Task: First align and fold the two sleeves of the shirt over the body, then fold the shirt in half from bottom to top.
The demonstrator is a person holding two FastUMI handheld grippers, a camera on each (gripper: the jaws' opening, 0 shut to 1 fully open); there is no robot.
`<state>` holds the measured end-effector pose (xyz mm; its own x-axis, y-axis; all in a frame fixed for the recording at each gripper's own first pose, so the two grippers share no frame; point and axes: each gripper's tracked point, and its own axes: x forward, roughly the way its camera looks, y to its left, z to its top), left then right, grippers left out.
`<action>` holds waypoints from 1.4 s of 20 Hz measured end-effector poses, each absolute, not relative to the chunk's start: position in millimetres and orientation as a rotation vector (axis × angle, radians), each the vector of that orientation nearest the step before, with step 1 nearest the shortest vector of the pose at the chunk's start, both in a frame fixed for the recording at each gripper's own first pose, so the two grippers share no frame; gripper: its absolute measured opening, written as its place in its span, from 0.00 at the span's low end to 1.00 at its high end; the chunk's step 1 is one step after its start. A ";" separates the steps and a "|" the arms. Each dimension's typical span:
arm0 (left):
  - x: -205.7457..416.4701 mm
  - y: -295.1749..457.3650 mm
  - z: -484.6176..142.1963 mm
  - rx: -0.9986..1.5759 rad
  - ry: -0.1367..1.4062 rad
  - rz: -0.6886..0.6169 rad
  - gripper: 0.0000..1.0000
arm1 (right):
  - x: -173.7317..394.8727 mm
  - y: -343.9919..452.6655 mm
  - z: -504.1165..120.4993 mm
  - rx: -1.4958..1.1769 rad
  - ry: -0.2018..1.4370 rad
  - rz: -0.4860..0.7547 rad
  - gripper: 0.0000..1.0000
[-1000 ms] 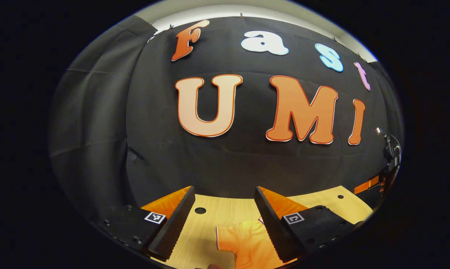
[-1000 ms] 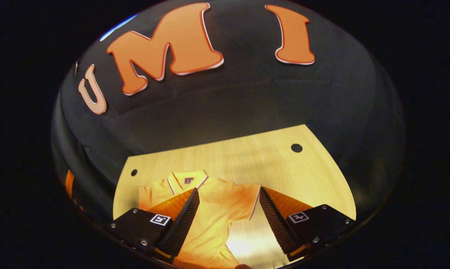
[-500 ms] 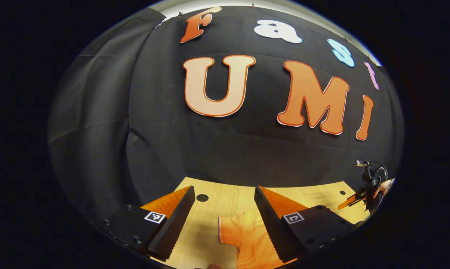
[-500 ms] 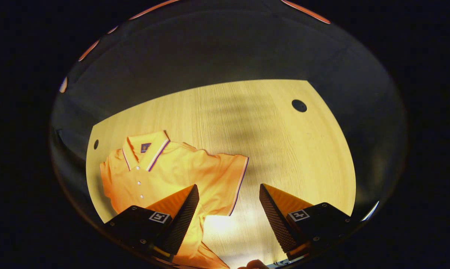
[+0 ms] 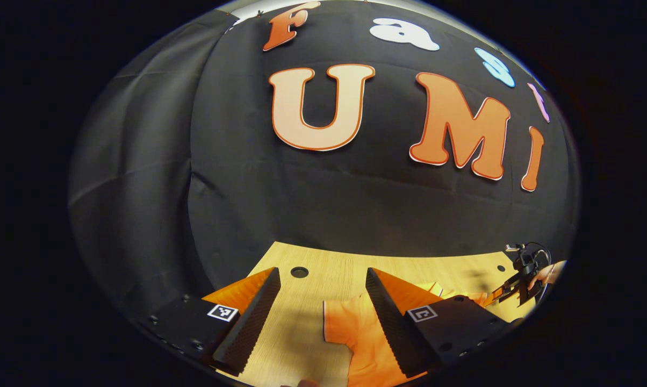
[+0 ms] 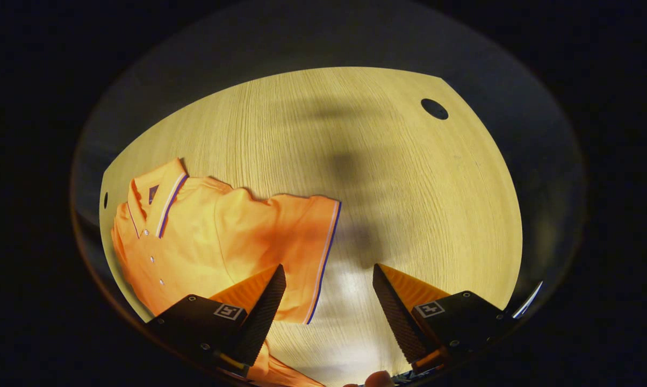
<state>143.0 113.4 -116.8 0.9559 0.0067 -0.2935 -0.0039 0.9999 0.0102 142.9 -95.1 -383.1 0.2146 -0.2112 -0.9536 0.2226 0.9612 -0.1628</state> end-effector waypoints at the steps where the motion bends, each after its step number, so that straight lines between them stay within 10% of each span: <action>1: 143.8 113.7 -119.2 0.006 0.303 0.010 0.98 | 141.5 -95.8 -385.7 0.002 1.329 -0.304 0.99; 14: 142.3 102.7 -140.9 -0.029 0.365 -0.010 0.98 | 131.3 -81.8 -398.6 0.138 1.428 -0.348 0.96; 21: 140.4 103.0 -140.5 -0.011 0.358 -0.029 0.98 | 130.4 -66.0 -402.1 0.115 1.363 -0.320 0.14; 28: 137.8 103.6 -123.1 0.026 0.321 -0.032 0.98 | 128.0 -49.1 -395.4 0.134 1.305 -0.274 0.08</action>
